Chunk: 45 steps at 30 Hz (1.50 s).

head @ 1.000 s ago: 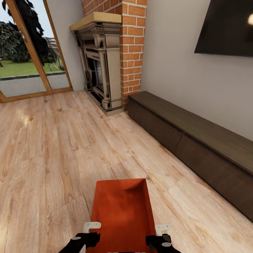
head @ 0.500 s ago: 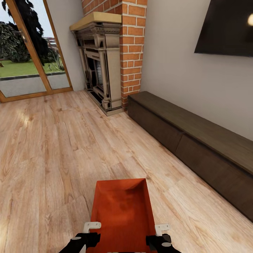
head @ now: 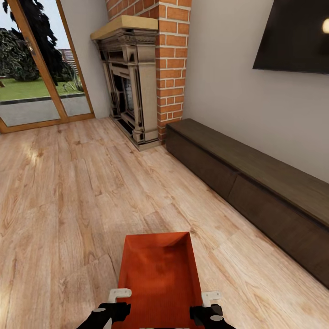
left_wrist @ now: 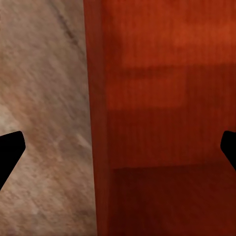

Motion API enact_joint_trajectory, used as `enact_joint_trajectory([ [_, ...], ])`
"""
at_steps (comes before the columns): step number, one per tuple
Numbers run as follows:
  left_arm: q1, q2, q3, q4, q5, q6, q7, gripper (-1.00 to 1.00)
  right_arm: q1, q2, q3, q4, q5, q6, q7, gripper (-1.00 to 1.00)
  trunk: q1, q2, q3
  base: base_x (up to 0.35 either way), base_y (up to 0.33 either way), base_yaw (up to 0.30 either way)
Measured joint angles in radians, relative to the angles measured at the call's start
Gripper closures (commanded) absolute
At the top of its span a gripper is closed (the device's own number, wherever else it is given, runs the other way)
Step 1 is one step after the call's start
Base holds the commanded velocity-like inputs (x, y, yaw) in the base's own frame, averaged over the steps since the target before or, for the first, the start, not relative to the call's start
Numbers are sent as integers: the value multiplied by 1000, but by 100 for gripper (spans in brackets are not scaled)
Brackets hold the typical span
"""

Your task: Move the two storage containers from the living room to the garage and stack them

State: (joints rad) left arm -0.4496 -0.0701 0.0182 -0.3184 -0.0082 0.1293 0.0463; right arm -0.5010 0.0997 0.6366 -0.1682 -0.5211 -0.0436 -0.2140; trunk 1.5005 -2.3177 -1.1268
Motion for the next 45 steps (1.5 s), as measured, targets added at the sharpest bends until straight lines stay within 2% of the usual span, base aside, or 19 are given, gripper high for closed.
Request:
enact_joint_trajectory([
  [4,0,0,0,0,0,0,2,-100,0,-1,0,0,0,0,0,-100,0,0,0,0,0,0],
  [11,0,0,0,-1,0,1,3,-100,0,-3,-1,0,0,0,0,-100,27,-49,-22,0,0,0],
  [45,0,4,1,2,1,-2,11,-100,0,-4,1,-1,1,9,10,-100,27,-49,-22,0,0,0],
])
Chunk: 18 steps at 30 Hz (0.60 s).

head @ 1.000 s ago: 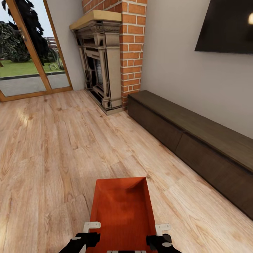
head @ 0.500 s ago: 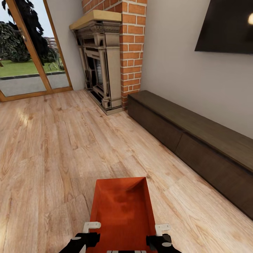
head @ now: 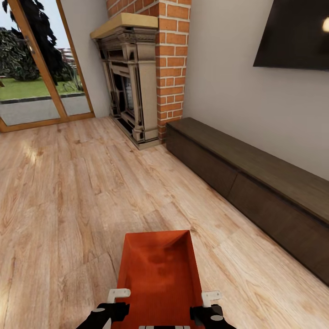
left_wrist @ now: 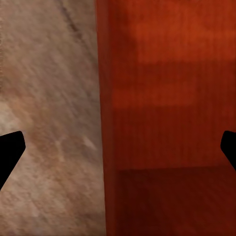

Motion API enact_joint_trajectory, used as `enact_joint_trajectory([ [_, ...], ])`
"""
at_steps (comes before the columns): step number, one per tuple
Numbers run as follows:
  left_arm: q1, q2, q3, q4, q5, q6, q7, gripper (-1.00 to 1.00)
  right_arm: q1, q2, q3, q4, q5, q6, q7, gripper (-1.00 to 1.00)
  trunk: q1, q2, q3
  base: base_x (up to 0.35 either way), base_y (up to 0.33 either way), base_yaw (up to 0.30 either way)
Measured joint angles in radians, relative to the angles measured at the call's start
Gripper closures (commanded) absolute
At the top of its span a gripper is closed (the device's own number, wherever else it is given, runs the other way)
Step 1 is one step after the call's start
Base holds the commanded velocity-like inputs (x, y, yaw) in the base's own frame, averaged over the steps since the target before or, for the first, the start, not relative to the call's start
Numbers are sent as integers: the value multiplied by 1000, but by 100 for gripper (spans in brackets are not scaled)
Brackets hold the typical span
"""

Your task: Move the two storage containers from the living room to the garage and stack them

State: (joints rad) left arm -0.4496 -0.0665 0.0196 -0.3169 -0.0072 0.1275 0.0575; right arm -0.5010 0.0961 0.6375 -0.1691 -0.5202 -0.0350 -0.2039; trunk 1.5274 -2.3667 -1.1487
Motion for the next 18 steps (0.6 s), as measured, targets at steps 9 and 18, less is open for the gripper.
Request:
enact_joint_trajectory([
  [9,0,10,2,0,6,0,2,-100,0,-1,0,0,0,0,-1,-100,0,0,0,0,0,0],
  [18,0,13,2,0,22,0,1,-100,0,-1,0,0,0,0,0,-100,0,0,0,0,0,0],
])
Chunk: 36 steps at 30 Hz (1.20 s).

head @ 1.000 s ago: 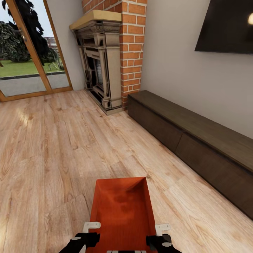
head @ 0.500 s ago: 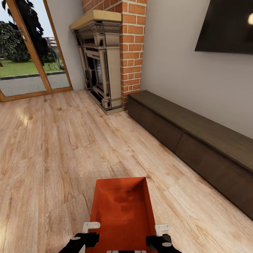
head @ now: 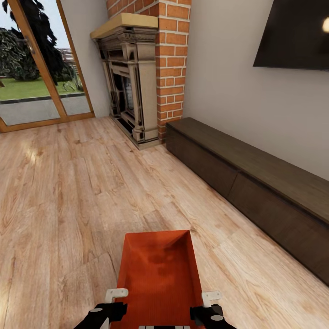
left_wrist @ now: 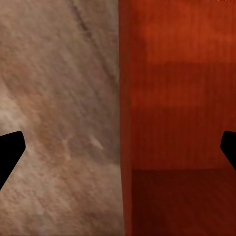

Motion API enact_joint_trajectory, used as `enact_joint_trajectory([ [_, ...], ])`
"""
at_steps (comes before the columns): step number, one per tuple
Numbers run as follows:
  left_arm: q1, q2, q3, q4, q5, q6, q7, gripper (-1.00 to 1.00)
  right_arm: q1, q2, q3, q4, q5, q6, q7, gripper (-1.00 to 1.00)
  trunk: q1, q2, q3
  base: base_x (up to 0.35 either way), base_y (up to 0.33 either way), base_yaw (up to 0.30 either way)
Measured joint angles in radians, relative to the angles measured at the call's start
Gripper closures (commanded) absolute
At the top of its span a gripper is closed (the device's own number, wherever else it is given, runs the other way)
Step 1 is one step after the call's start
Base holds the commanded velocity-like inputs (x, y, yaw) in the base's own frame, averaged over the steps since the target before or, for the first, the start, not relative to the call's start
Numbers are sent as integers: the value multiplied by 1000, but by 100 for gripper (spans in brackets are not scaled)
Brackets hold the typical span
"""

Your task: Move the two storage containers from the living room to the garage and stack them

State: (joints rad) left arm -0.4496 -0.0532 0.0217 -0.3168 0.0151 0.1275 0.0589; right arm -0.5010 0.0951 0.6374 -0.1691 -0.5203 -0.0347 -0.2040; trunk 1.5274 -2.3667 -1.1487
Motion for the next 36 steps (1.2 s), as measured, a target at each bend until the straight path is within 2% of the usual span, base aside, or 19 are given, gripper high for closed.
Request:
enact_joint_trajectory([
  [1,0,0,0,0,1,0,0,-100,0,0,0,0,0,0,0,100,0,0,0,0,0,0],
  [2,0,0,0,0,1,1,0,100,0,1,0,0,0,0,0,100,0,0,0,0,0,0],
  [6,0,0,0,6,1,0,4,100,0,0,-1,0,1,0,-2,100,0,0,0,0,0,0],
  [8,0,-1,-5,8,13,-1,1,100,0,1,3,-1,3,1,1,100,0,0,0,0,0,0],
  [33,0,-1,-3,2,8,-1,-2,100,0,1,8,-3,0,1,2,100,0,0,0,0,0,0],
  [36,0,-1,-2,1,6,1,-2,100,0,1,10,-2,-3,1,2,100,-11,21,9,0,0,0],
])
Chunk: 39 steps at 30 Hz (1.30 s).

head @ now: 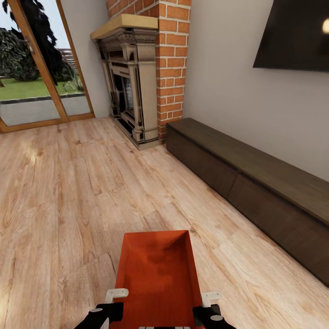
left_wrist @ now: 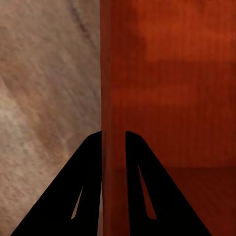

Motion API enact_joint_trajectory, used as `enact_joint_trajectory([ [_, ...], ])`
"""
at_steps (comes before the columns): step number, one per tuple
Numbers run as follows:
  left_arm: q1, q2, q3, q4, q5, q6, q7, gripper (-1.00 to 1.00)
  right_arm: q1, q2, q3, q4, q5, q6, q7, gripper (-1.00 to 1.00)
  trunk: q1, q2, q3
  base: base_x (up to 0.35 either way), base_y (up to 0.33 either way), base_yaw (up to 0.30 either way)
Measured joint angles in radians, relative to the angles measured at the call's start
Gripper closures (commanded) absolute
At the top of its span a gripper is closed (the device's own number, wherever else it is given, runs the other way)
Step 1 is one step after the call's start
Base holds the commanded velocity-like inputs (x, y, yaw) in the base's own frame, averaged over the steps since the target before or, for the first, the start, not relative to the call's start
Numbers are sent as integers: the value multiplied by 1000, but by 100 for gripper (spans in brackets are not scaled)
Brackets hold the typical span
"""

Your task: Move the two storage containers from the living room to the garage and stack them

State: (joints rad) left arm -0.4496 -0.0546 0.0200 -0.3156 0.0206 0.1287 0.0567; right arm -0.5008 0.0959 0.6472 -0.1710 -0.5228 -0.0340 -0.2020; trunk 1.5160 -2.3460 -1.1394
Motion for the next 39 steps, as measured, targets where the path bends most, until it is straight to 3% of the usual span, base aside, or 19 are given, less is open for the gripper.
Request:
enact_joint_trajectory([
  [39,0,1,-1,1,2,1,0,100,0,1,0,-1,1,3,-3,100,-150,273,122,0,0,0],
])
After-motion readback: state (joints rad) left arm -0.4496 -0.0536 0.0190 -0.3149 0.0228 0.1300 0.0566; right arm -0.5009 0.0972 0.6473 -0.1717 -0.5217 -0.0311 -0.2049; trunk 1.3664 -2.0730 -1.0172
